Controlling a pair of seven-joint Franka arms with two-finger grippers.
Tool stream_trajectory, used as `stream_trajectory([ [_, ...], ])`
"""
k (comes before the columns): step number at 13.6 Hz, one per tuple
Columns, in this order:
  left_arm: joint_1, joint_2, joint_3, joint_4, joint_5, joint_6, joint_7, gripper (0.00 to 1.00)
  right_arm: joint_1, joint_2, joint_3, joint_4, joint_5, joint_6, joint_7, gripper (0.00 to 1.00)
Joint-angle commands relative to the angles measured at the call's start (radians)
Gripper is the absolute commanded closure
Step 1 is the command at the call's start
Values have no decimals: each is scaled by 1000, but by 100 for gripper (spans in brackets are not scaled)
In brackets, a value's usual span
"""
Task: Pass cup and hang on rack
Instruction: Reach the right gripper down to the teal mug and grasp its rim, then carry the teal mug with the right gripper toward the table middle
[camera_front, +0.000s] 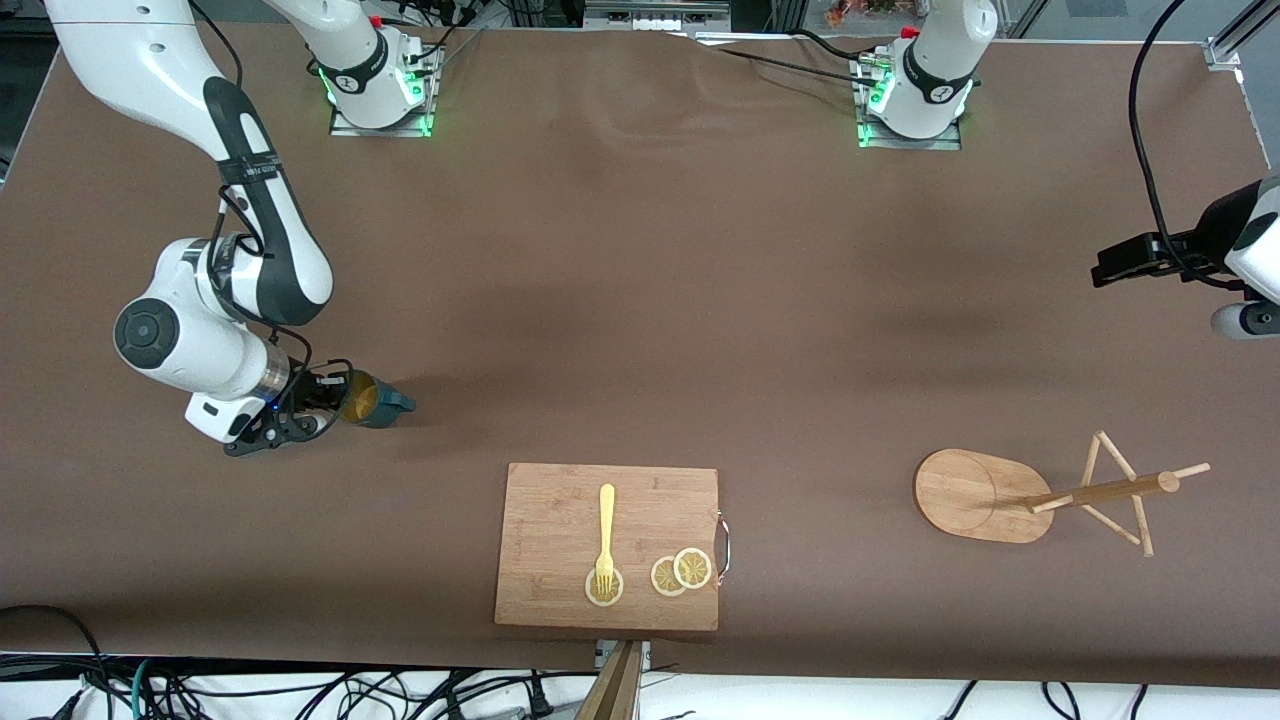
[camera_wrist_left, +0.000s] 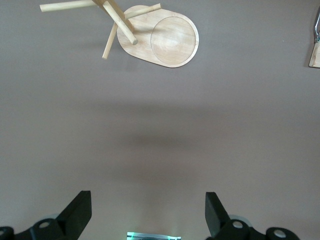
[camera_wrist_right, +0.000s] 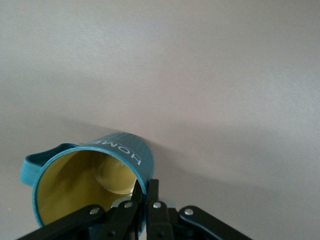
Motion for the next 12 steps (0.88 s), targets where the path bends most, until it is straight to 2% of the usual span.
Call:
stream_trajectory([
  [1,6,12,-2,29,-26,-9,-4,0,10,-53,60,16,10,-61,73,100],
  [4,7,13,-2,29,-26,-9,-4,0,55,-61,137,94,4,-146,124,100],
  [6,5,12,-3,29,-26,-9,-5,0,159,-56,137,131,-19,-147,232,100],
  [8,8,12,-3,29,-26,-9,-4,0,263,-36,137,177,-85,-147,415,100],
  [12,8,12,-3,29,-26,-9,-4,0,467,86,139,310,-88,-152,688,100],
])
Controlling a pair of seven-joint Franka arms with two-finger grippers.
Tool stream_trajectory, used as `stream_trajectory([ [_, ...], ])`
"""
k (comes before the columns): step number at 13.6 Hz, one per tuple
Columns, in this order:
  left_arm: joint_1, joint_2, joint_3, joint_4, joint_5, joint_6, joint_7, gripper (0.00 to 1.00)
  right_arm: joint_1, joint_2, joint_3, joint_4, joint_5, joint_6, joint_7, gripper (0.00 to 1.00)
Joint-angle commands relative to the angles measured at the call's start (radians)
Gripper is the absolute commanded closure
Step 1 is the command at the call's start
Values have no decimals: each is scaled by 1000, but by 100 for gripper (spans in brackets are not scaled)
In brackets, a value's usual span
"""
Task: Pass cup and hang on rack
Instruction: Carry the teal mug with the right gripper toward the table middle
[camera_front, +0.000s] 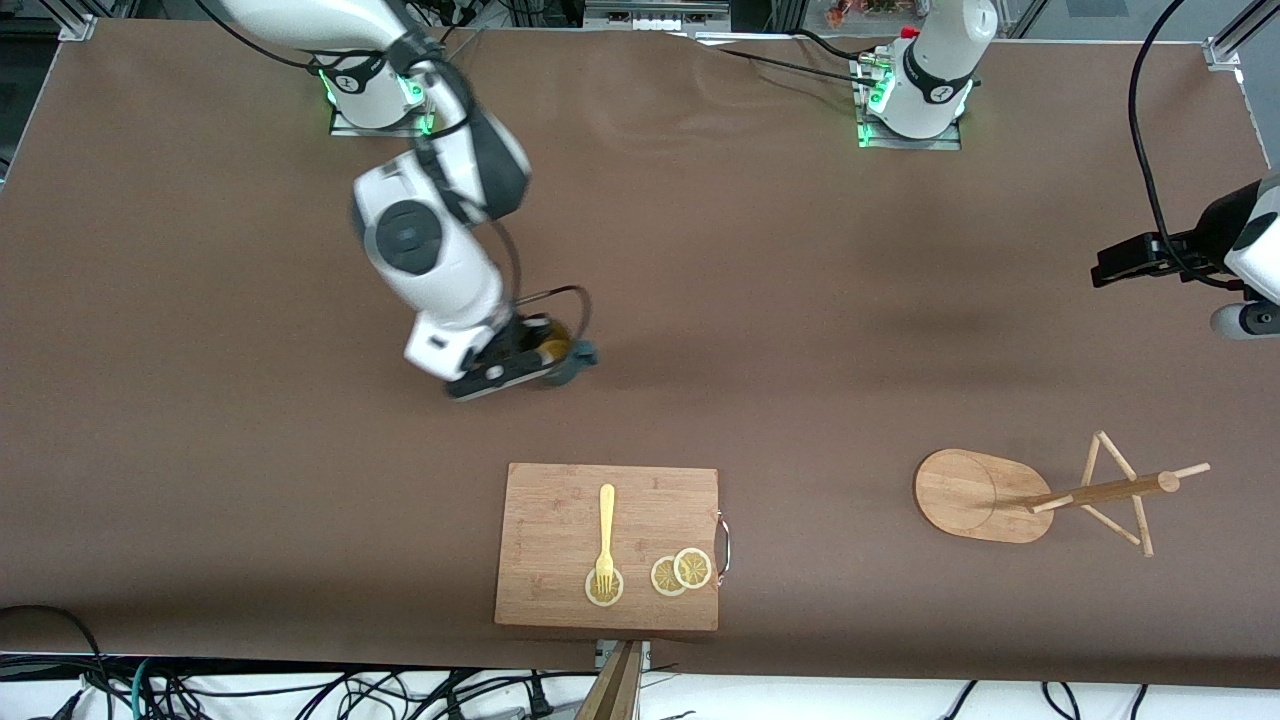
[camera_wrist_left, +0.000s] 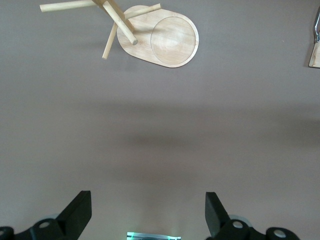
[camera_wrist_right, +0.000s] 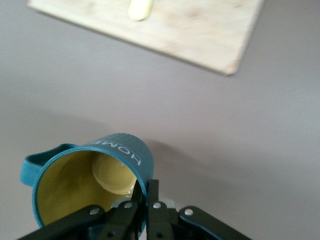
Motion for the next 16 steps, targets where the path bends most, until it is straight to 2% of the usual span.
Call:
stream_trajectory([
  [1,7,12,-2,28,-26,-9,-4,0,112,120,-10,158,-20,-22,164,100],
  [5,8,12,-2,28,-26,-9,-1,0,280,223,-20,267,-30,-7,309,100],
  [7,10,12,-2,28,-26,-9,-1,0,350,269,-22,310,-87,14,398,100],
  [16,10,29,1,45,-27,-9,-2,0,456,340,-25,314,-181,120,521,100],
])
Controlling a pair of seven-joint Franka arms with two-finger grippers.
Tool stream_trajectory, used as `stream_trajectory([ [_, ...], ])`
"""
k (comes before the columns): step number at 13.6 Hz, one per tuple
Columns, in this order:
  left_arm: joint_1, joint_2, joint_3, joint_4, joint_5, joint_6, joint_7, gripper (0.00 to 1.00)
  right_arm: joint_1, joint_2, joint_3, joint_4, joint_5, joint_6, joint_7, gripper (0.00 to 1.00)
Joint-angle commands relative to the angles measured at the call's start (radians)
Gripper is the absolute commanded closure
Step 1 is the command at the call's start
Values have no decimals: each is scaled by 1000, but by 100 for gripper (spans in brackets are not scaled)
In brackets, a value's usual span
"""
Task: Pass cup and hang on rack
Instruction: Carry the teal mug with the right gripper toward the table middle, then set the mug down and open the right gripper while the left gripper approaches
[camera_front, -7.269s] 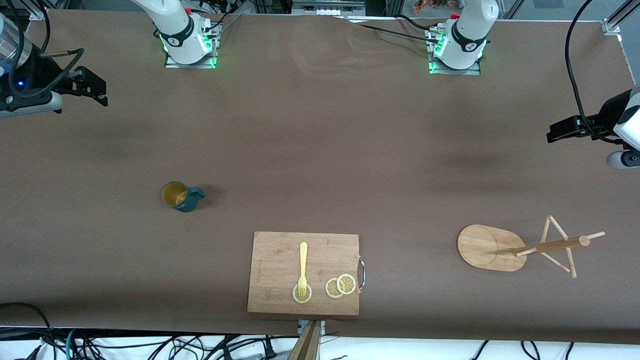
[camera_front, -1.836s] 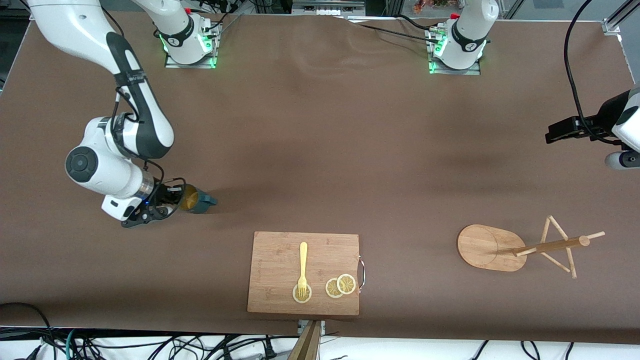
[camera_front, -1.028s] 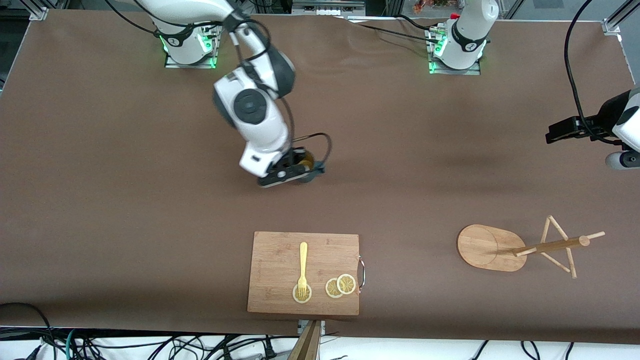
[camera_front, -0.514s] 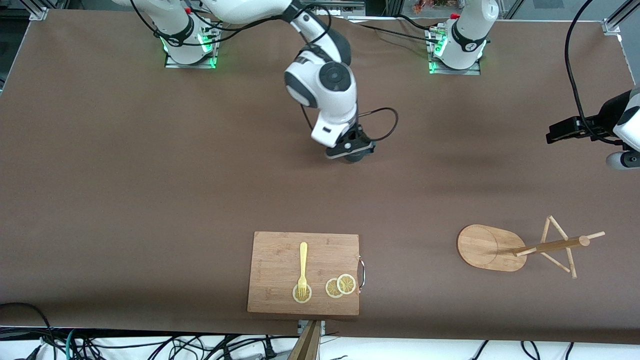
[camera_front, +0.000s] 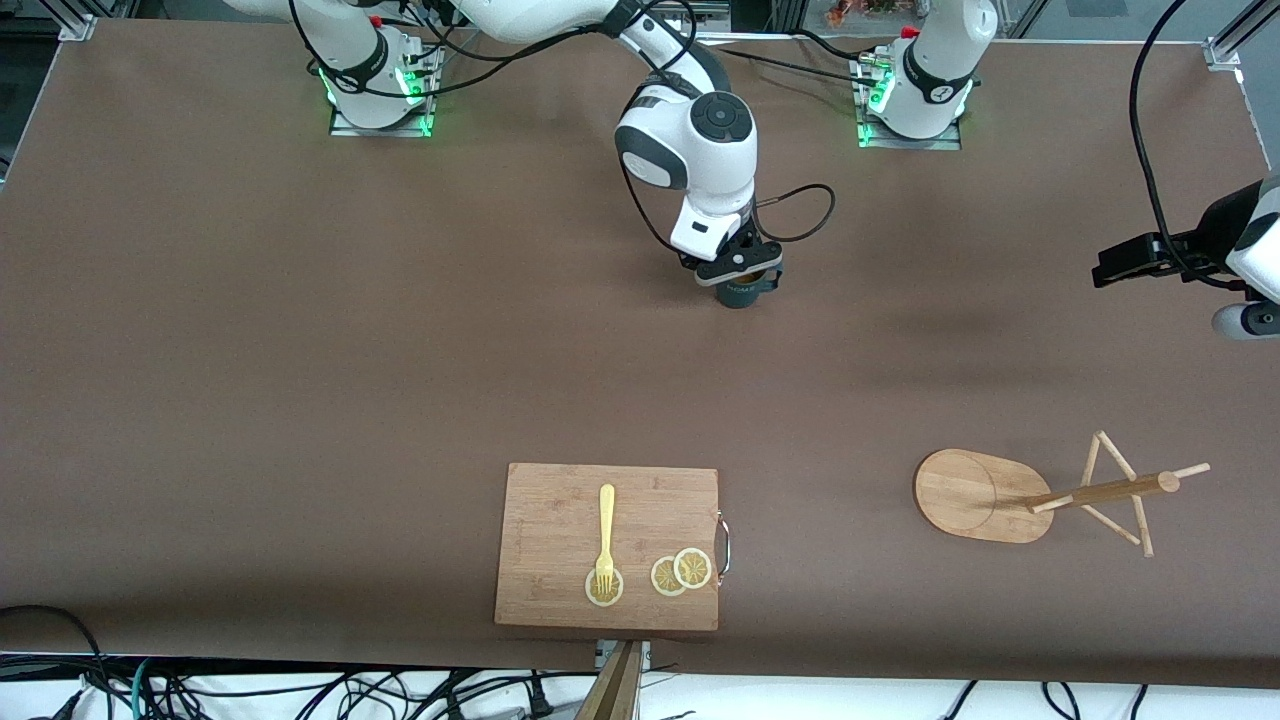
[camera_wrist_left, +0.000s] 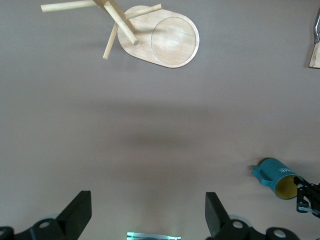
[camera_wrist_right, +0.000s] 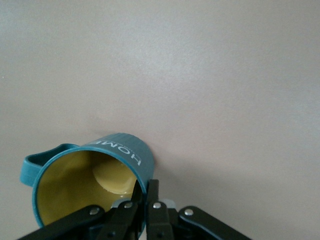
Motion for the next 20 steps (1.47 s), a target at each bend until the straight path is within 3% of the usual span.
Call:
stream_trajectory([
  [1,10,29,0,42,-27,-10,-1,0,25,37,-23,32,-27,17,30,100],
  [6,9,44,0,42,-30,-11,2,0,39,36,-33,32,-27,11,29,99],
  [7,7,47,-2,42,-30,-11,2,0,38,29,-35,32,-24,7,27,89],
  [8,-2,50,-2,42,-29,-11,2,0,38,23,-36,34,-19,-4,27,73],
  [11,-4,53,-8,42,-27,-13,4,0,29,-1,-43,124,-1,-163,42,59],
  [12,-4,53,-8,37,-27,-14,5,0,27,-4,-44,173,26,-225,42,49],
  [13,-10,53,-9,39,-27,-17,4,0,19,-18,-44,208,51,-269,41,8],
  [14,-14,52,-9,33,-27,-17,5,0,16,-38,-44,218,56,-300,38,0],
  [17,-16,44,-12,-16,-46,-14,158,0,-92,-173,-40,210,77,-421,6,0],
  [20,-17,12,-15,-133,-110,-5,275,0,-256,-268,-78,189,90,-507,-39,0],
])
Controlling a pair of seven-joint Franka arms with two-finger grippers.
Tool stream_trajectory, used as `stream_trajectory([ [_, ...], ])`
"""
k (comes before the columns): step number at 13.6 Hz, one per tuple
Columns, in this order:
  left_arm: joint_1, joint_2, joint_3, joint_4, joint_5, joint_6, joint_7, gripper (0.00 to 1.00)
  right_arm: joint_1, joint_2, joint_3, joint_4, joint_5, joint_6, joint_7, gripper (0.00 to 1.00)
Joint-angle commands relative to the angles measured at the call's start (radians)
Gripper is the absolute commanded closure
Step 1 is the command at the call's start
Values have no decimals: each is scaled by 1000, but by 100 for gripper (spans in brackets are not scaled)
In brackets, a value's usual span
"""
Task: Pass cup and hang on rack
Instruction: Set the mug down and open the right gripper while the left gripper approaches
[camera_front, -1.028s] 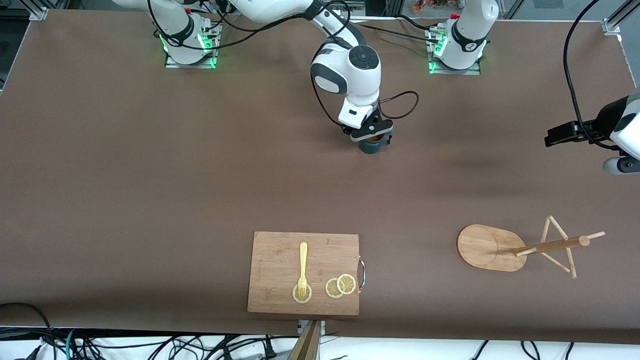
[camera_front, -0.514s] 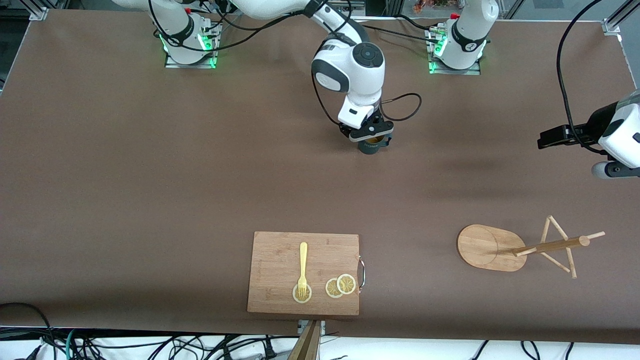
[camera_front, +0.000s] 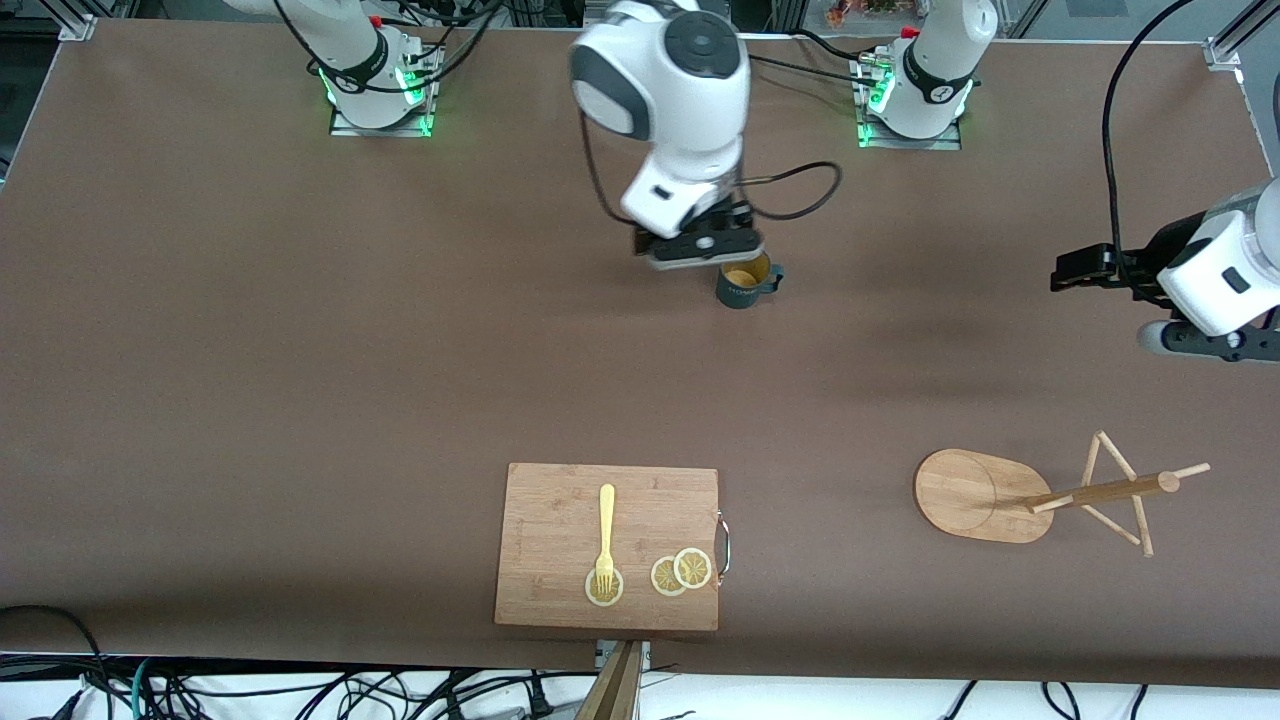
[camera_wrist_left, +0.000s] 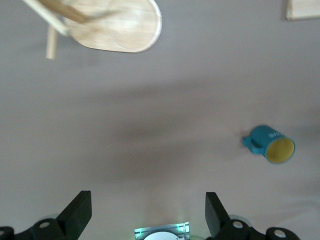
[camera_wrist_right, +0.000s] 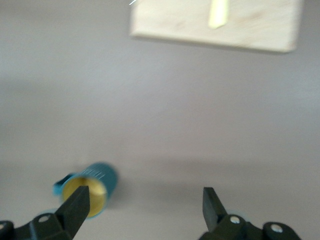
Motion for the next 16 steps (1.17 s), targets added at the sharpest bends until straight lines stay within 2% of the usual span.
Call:
stream_trajectory([
  [1,-3,-30,-2,-122,-81,8,150,0,-173,-96,1,-65,75,-37,-99,0],
  [3,-3,-30,-16,-200,-98,31,345,0,-294,-184,-8,-125,158,-113,-270,0],
  [5,-3,-26,-24,-263,-142,42,455,0,-362,-277,-46,-183,162,-210,-404,0],
  [8,-3,-27,-45,-416,-235,178,659,0,-364,-375,-170,-240,156,-305,-600,0],
  [10,-3,-38,-88,-490,-236,305,741,0,-364,-441,-202,-300,140,-331,-645,0],
  [11,-1,-40,-116,-519,-236,367,772,0,-380,-490,-200,-360,128,-322,-661,0],
  [12,-3,-40,-134,-533,-236,411,802,0,-434,-535,-172,-410,110,-317,-664,0],
  [14,-3,-38,-157,-572,-255,491,879,0,-605,-586,-9,-449,79,-319,-696,0],
  [15,-3,-38,-157,-601,-287,534,952,0,-674,-600,48,-460,68,-319,-707,0],
  [16,-3,-38,-157,-640,-320,591,1033,0,-718,-615,70,-477,68,-319,-722,0],
])
